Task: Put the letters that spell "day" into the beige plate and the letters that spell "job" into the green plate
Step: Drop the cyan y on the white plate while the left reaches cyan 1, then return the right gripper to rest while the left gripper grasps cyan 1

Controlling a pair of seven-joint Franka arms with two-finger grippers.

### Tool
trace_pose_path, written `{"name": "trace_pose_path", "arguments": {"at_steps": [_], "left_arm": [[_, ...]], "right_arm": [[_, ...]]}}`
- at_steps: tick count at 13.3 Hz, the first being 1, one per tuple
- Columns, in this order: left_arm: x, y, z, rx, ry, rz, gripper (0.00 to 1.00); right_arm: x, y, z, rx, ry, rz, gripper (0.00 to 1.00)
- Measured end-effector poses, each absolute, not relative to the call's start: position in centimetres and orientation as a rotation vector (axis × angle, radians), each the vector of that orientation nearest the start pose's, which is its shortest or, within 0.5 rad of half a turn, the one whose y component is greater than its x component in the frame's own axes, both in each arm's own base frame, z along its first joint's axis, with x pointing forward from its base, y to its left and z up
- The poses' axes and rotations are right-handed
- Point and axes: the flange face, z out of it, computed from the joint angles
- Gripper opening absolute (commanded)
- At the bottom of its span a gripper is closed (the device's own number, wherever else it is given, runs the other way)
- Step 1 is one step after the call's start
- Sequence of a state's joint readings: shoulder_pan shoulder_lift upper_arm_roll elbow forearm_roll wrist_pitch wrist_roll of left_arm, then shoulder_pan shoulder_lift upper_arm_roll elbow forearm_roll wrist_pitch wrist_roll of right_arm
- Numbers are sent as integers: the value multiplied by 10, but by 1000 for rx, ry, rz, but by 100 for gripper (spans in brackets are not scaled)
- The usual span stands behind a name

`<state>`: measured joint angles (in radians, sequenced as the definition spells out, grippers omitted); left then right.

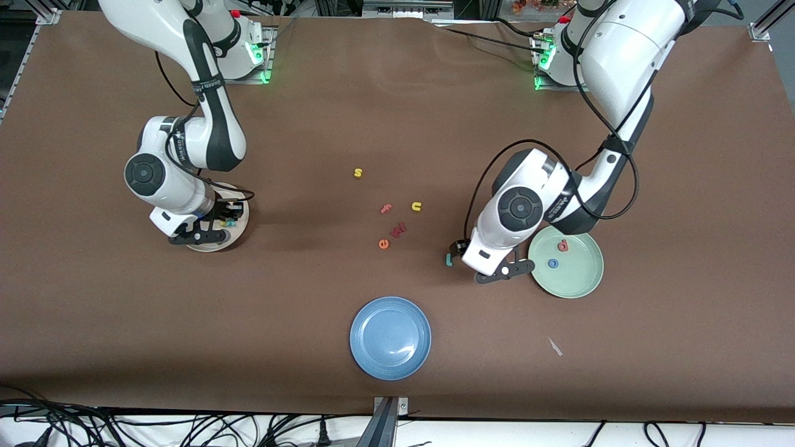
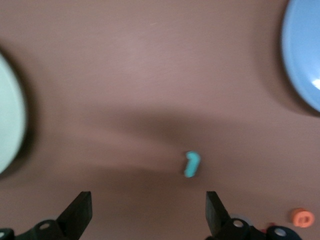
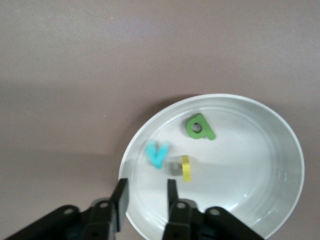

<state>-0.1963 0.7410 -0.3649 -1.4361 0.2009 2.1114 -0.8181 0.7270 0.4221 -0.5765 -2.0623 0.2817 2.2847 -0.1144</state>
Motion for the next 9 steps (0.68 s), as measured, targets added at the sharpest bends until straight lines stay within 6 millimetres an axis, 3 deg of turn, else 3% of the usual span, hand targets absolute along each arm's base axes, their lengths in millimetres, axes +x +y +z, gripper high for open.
{"name": "trace_pose_path", "arguments": {"at_steps": [5, 9], "left_arm": [[645, -343, 245, -3241, -113, -4, 100], [626, -372, 217, -3100, 199, -120, 100]], "right_arm": [[583, 129, 284, -3130, -87, 280, 100], [585, 166, 306, -3119, 19, 347, 100]]}}
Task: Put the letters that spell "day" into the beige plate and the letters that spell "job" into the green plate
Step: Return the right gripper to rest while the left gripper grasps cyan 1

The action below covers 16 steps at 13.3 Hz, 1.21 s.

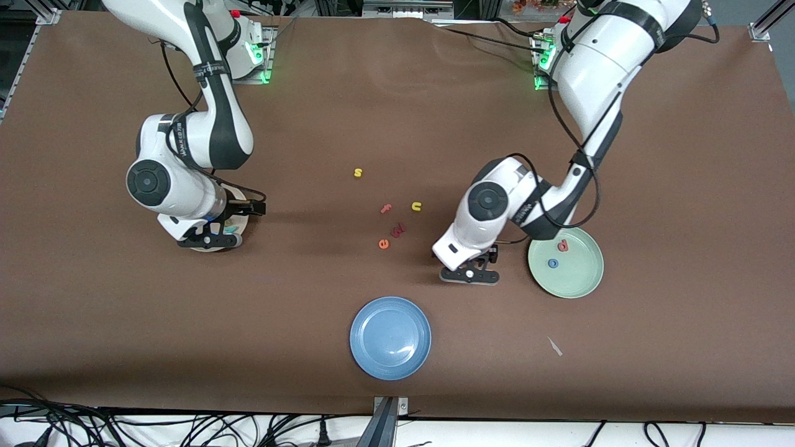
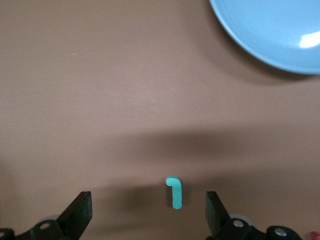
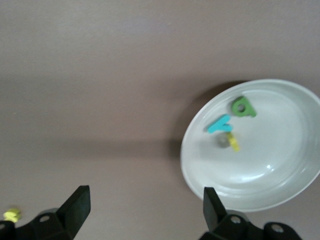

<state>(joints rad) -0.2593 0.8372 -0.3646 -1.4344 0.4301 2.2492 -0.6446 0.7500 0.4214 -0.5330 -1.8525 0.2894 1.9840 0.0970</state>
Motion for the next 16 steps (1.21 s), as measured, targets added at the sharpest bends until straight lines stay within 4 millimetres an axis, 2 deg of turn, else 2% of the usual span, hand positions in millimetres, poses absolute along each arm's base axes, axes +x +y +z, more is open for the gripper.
{"name": "trace_pose_path", "arguments": {"at_steps": [2, 5, 7, 8, 10, 11, 15, 16], "left_arm": [[620, -380, 206, -3076, 248, -118, 100], [619, -378, 196, -3070, 254, -103, 100], [616, -382, 192, -3068, 268, -95, 98], [614, -384, 190, -3067, 272, -89, 92], [613, -384, 186, -3067, 273, -82, 65], [613, -383, 184, -3066, 272, -79, 52], [612, -383, 179, -3064, 271, -70, 22], [612, -382, 176, -3064, 270, -66, 11]], "right_arm": [[584, 185, 320, -3115, 52, 413, 100], [581, 212, 356, -3114, 60, 521, 100], [580, 223, 379, -3119, 41, 560, 100], [581, 225, 387, -3118, 36, 557, 100], [584, 219, 404, -3105, 41, 519, 100], [587, 208, 423, -3085, 30, 479, 100], [582, 171, 498, -3147, -43, 284, 100], [579, 162, 517, -3152, -35, 234, 100]]}}
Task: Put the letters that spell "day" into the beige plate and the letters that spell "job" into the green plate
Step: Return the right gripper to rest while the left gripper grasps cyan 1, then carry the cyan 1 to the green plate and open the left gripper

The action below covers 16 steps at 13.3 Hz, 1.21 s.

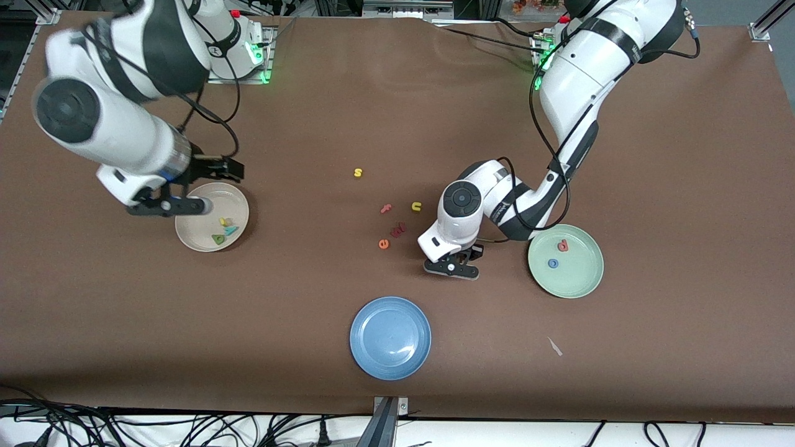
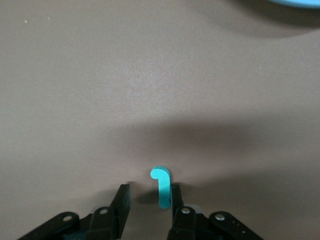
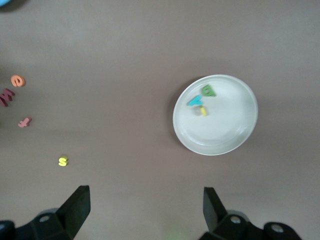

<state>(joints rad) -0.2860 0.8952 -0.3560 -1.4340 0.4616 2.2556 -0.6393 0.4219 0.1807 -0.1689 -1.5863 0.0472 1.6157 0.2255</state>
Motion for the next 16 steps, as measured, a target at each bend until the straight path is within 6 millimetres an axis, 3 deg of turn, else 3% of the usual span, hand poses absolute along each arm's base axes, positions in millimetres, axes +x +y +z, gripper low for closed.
{"name": "trace_pose_path", "arguments": {"at_steps": [2, 6, 12, 16], "left_arm": [[612, -383, 175, -3070, 271, -71, 0], [614, -384, 175, -3085, 270, -96, 0], [638, -364, 201, -3108, 175, -122, 0], [647, -348, 229, -3097, 113, -99, 0]], "right_arm": [[571, 142, 550, -3140, -1, 161, 100], [556, 91, 591, -3128, 106, 126, 100], [556, 47, 597, -3130, 34, 131, 100], [558, 39, 596, -3160, 2, 117, 100]]}}
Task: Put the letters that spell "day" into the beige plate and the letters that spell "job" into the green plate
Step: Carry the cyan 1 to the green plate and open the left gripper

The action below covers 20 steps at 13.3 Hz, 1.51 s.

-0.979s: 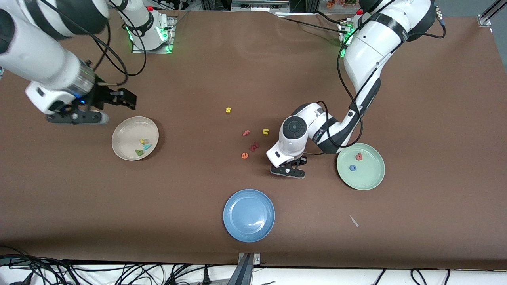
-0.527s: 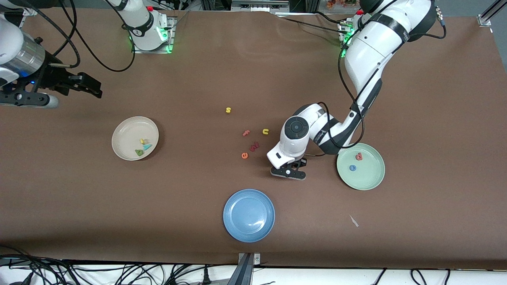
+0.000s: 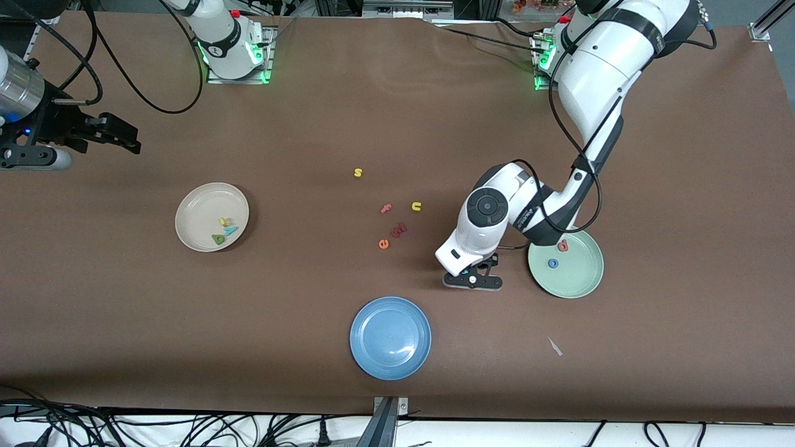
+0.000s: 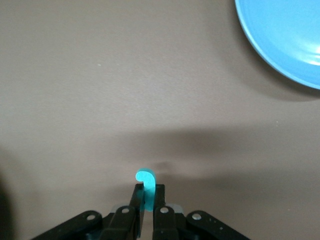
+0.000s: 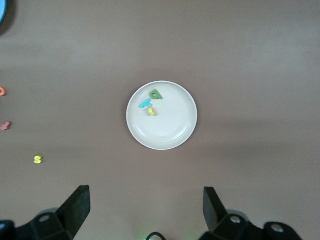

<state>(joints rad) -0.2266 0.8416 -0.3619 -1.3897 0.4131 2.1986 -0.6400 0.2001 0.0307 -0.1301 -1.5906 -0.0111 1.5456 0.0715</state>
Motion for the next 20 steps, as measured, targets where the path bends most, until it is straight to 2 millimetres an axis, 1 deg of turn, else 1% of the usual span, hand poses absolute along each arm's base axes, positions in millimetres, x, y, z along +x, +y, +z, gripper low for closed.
{"name": "trace_pose_path", "arguments": {"at_steps": [2, 4, 5, 7, 8, 10, 11, 14, 16, 18, 20], "left_arm": [[649, -343, 235, -3096, 94, -87, 0], [653, -330, 245, -3087, 60, -51, 0], [657, -321, 253, -3085, 62, -46, 0], [666, -299, 272, -3105, 72, -11, 0], [671, -284, 280, -3108, 89, 10, 0], [681, -255, 291, -3105, 122, 17, 0], [683, -243, 294, -3098, 140, 32, 0], [685, -210, 289, -3062, 198, 145, 0], [686, -182, 282, -3046, 227, 212, 0], [685, -156, 269, -3037, 257, 272, 0], [678, -139, 251, -3029, 272, 337, 0]], "right_arm": [[562, 42, 594, -3171, -10, 70, 100], [564, 46, 591, -3171, -23, 46, 100], [565, 47, 590, -3171, -24, 40, 100], [566, 46, 587, -3173, -23, 37, 100], [566, 46, 586, -3175, -26, 38, 100], [567, 47, 585, -3177, -29, 40, 100], [567, 48, 585, -3178, -30, 40, 100], [566, 48, 585, -3178, -33, 40, 100], [566, 49, 585, -3178, -33, 41, 100], [566, 49, 585, -3178, -33, 40, 100], [566, 49, 585, -3178, -35, 40, 100]]}}
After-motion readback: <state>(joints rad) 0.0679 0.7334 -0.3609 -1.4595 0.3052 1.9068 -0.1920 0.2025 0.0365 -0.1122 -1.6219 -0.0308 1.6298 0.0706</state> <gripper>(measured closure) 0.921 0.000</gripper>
